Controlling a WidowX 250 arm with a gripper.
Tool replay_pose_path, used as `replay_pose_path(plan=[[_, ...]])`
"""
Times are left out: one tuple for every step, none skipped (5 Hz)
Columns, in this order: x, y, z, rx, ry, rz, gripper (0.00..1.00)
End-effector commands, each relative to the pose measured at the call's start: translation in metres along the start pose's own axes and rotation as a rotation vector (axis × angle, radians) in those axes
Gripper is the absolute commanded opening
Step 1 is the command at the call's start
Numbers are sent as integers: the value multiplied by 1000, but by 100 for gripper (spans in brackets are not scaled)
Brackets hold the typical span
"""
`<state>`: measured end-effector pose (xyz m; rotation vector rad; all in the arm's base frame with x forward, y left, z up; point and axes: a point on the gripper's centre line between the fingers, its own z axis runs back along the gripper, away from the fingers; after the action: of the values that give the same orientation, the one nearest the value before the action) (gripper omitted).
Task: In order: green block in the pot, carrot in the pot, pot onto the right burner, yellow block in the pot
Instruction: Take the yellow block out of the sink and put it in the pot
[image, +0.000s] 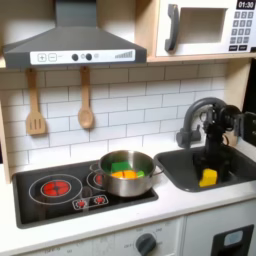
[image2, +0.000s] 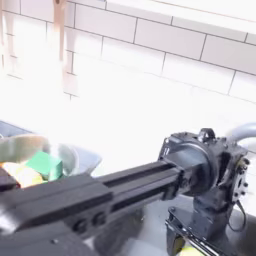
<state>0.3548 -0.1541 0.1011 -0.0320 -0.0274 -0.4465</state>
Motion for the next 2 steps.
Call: replay_pose_path(plan=[[0,1,-3,1,9,10,83],[-1,2,-4,7,9,26,0]])
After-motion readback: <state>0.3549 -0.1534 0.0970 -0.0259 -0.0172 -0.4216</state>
